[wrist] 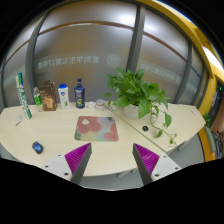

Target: Arrange mouse

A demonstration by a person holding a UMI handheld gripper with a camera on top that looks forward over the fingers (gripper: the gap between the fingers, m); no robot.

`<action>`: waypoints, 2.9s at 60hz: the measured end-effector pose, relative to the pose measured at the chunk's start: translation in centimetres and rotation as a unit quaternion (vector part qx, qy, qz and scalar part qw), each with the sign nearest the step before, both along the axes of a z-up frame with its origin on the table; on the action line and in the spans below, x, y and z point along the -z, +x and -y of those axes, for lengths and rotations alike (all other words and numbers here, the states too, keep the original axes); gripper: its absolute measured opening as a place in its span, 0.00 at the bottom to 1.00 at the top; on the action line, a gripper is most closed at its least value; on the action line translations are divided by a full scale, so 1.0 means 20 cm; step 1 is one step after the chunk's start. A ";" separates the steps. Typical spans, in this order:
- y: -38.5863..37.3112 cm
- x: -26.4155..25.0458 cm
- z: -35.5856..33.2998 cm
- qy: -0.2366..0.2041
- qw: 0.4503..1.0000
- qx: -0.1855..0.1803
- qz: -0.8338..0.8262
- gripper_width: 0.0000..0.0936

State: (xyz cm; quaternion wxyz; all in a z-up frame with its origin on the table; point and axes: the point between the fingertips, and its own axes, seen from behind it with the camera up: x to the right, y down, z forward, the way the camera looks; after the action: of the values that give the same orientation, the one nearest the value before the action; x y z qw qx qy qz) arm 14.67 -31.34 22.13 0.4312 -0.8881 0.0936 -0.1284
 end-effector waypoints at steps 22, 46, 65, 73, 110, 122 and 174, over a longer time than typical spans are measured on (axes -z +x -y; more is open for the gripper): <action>-0.56 0.45 0.22 -0.032 0.998 -0.059 -0.018 0.91; -1.71 0.95 -0.32 -0.015 0.984 -0.167 -0.056 0.91; -1.79 1.12 -0.77 -0.034 0.979 -0.202 -0.009 0.90; -1.75 1.16 -0.86 -0.040 0.980 -0.191 -0.038 0.79; -1.35 0.28 -1.34 0.110 0.966 -0.215 -0.095 0.39; -0.43 0.45 -1.60 0.093 0.988 -0.105 -0.063 0.39; -0.14 0.63 -1.07 0.001 0.997 -0.068 -0.038 0.91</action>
State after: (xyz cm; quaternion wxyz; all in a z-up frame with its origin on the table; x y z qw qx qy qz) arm 11.90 -9.97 9.55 0.4361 -0.8962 0.0493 -0.0648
